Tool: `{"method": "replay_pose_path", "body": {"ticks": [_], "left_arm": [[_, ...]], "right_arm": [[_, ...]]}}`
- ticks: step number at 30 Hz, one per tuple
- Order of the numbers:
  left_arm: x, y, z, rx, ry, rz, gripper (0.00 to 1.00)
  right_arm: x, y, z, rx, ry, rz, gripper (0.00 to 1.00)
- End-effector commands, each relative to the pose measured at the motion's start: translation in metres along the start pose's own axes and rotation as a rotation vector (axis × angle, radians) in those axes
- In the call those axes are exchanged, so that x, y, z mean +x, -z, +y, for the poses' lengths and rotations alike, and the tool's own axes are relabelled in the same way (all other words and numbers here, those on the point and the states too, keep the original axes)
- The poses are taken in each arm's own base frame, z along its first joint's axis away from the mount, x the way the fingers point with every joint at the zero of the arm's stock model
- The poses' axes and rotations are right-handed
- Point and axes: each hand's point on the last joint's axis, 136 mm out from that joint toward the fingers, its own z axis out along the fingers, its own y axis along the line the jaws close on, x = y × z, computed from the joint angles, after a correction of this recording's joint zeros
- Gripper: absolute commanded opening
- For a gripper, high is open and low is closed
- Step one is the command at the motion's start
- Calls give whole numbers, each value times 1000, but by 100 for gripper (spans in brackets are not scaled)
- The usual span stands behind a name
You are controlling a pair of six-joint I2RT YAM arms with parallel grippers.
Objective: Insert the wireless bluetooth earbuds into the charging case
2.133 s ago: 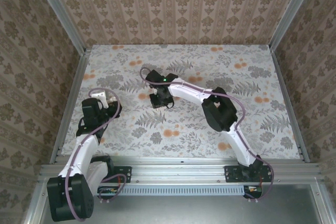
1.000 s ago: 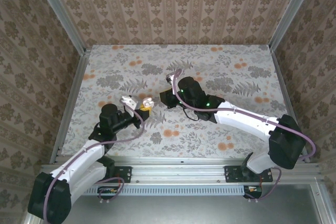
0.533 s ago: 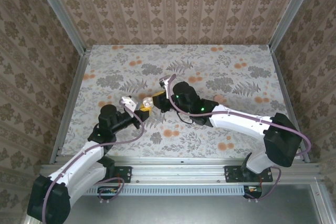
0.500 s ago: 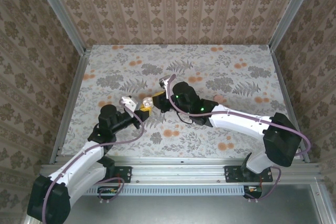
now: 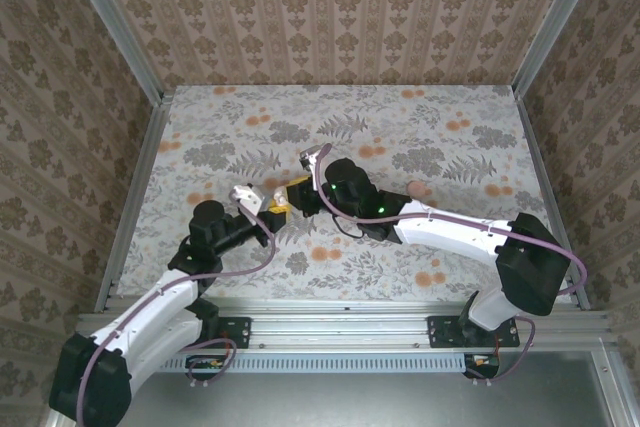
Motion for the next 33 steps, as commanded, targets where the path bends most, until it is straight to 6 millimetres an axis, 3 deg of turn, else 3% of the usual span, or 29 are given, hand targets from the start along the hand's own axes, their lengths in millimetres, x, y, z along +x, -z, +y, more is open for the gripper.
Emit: {"method": "replay_pose_path", "body": {"ticks": [1, 24, 33], "left_arm": [[-8, 4, 2, -24, -28, -37, 13], [-18, 8, 1, -33, -48, -73, 13], [-23, 9, 1, -36, -58, -81, 13]], "right_arm": [[-2, -1, 8, -19, -1, 2, 17], [17, -12, 8, -6, -7, 64, 17], [22, -11, -8, 89, 1, 83, 17]]}}
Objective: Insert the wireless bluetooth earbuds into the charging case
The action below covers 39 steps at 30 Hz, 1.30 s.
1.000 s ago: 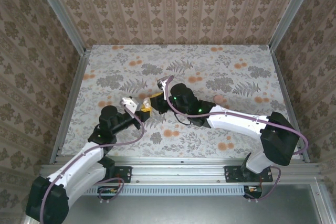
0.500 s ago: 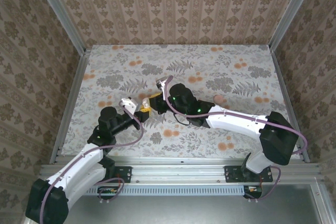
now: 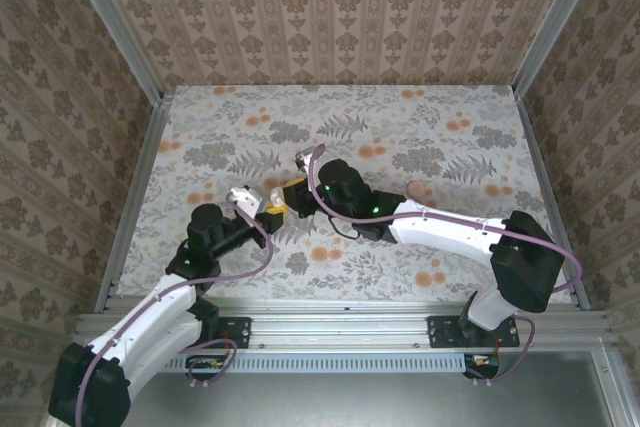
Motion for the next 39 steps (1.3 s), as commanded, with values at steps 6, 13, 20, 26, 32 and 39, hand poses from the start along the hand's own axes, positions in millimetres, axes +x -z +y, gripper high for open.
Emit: {"method": "replay_pose_path", "body": {"ticks": [6, 13, 20, 26, 32, 39], "left_arm": [[-26, 3, -3, 3, -57, -80, 13], [-24, 3, -2, -1, -55, -72, 13], [-21, 3, -5, 14, -45, -64, 13], [-24, 3, -11, 48, -40, -66, 13], [-28, 5, -19, 95, -35, -67, 14], [-34, 6, -29, 147, -47, -49, 13]], "right_arm": [[14, -6, -4, 35, 5, 56, 17], [9, 0, -1, 16, 0, 28, 26], [-11, 21, 6, -14, 11, -29, 46], [-28, 46, 9, -39, 33, -71, 48], [-42, 77, 5, -57, 61, -124, 50], [-50, 110, -13, -33, 99, -166, 62]]}}
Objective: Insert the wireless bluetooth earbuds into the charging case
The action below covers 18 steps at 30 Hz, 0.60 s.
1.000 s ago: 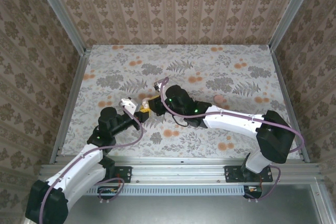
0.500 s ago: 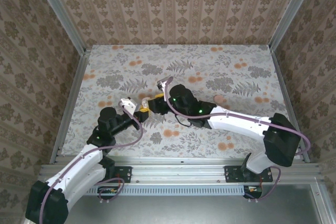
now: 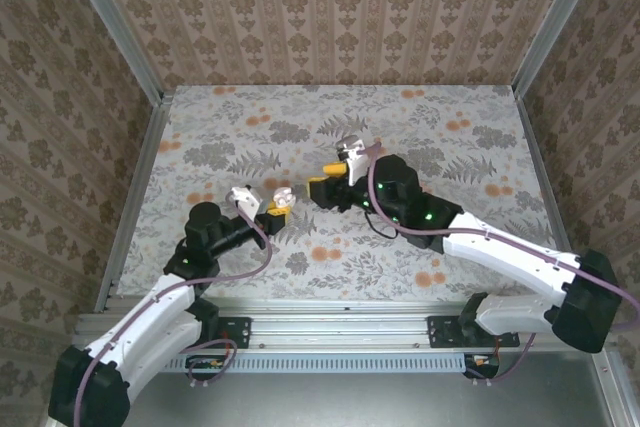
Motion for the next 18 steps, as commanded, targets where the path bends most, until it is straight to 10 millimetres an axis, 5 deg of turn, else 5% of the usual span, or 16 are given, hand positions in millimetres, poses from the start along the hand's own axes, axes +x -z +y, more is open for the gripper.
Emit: {"method": "replay_pose_path", "body": {"ticks": [1, 18], "left_arm": [[-22, 2, -12, 58, -37, -33, 13], [-39, 1, -33, 192, -46, -45, 14]], "right_arm": [[0, 15, -5, -9, 42, 8, 63], [4, 28, -27, -206, 176, 105, 81]]}}
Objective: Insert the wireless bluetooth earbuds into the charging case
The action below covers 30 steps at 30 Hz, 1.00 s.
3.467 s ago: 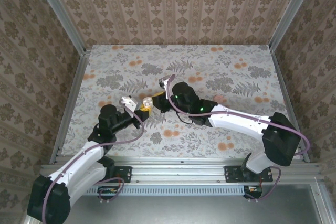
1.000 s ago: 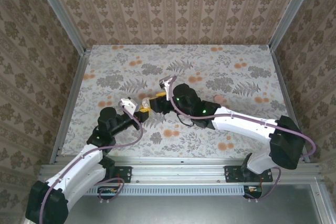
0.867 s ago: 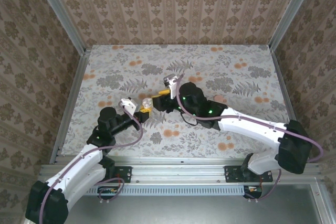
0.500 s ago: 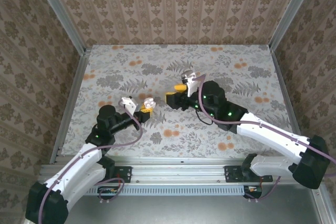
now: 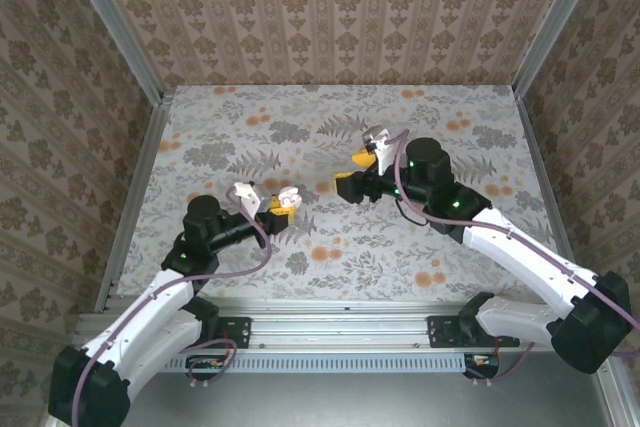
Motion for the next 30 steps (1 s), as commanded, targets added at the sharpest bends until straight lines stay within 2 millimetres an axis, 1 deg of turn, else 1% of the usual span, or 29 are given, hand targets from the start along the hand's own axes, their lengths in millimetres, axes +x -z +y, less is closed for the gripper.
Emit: {"method": "replay_pose_path", "body": {"ticks": [1, 5, 7, 8, 13, 18, 20, 23, 26, 30], "left_arm": [[-22, 0, -14, 77, -45, -37, 14], [-26, -1, -19, 103, -55, -39, 14], [-27, -1, -21, 113, -61, -38, 14], [-28, -1, -22, 118, -64, -38, 14], [-31, -2, -27, 145, -75, -33, 14], [-33, -2, -32, 169, -90, -31, 14], [-34, -2, -36, 188, -108, -33, 14], [-34, -1, -42, 210, -135, -36, 14], [-33, -1, -44, 220, -150, -37, 14], [-36, -1, -49, 241, -166, -38, 13]], "right_arm": [[5, -1, 18, -153, 103, 37, 81], [10, -2, 19, -186, 207, 56, 84], [15, -1, 19, -207, 253, 74, 89], [17, -1, 21, -228, 281, 78, 90], [28, 1, 29, -333, 356, 118, 91], [38, 1, 30, -396, 402, 149, 90], [46, 2, 31, -434, 445, 160, 89], [55, 2, 33, -476, 494, 189, 89], [57, -2, 30, -478, 496, 221, 89], [60, -6, 31, -502, 510, 241, 89]]}}
